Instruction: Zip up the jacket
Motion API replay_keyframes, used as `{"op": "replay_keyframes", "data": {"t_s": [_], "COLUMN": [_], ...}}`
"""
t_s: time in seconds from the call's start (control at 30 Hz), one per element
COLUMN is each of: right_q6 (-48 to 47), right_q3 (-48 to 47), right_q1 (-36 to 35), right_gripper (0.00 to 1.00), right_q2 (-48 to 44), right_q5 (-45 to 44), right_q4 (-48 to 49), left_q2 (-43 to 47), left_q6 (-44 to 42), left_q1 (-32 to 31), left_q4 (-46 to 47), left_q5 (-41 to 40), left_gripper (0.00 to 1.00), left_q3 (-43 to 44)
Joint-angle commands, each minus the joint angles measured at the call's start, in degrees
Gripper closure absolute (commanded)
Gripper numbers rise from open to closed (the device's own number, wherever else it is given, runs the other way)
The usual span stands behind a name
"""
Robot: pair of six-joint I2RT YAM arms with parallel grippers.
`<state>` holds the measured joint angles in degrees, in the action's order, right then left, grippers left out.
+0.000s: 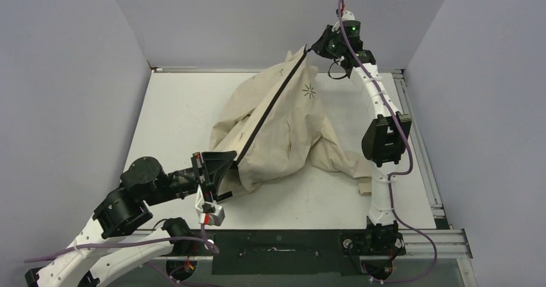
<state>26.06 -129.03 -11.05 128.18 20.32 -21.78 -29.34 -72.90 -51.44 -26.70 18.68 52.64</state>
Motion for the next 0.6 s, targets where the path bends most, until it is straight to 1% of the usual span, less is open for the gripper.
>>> {"op": "replay_keyframes", "data": {"t_s": [0.0, 0.13, 0.3, 0.4, 0.47, 0.5, 0.57], "right_q6": [-1.1, -3.7, -7.3, -6.6, -5.7, -5.2, -4.4], "right_q3": [-5.2, -2.2, -2.3, -0.8, 0.7, 2.4, 6.5], "right_q1": [3.0, 3.1, 3.5, 4.5, 4.7, 4.7, 4.5], "right_gripper": [0.95, 0.95, 0.95, 0.95, 0.95, 0.95, 0.95], "right_q2": [3.2, 4.4, 6.6, 6.5, 5.6, 4.6, 1.9], "right_q5": [-16.4, -23.8, -32.0, -34.7, -35.0, -33.6, -31.7], "right_q4": [3.7, 6.9, 7.2, 8.1, 9.0, 10.1, 13.5], "left_q2": [1.5, 1.8, 2.0, 3.0, 3.9, 4.5, 5.5], "left_q6": [-1.2, -2.9, -4.3, -5.2, -4.9, -4.7, -4.3], "left_q1": [-0.6, -0.5, 0.4, 0.7, 0.7, 0.7, 0.7], "left_q4": [-7.3, -13.5, -23.1, -26.5, -25.0, -22.8, -15.3], "left_q5": [4.8, 4.1, 1.8, -1.0, -3.7, -5.6, -10.0], "left_gripper": [1.0, 1.0, 1.0, 1.0, 1.0, 1.0, 1.0], "left_q3": [8.4, 12.3, 18.7, 19.3, 16.7, 14.6, 8.4]}}
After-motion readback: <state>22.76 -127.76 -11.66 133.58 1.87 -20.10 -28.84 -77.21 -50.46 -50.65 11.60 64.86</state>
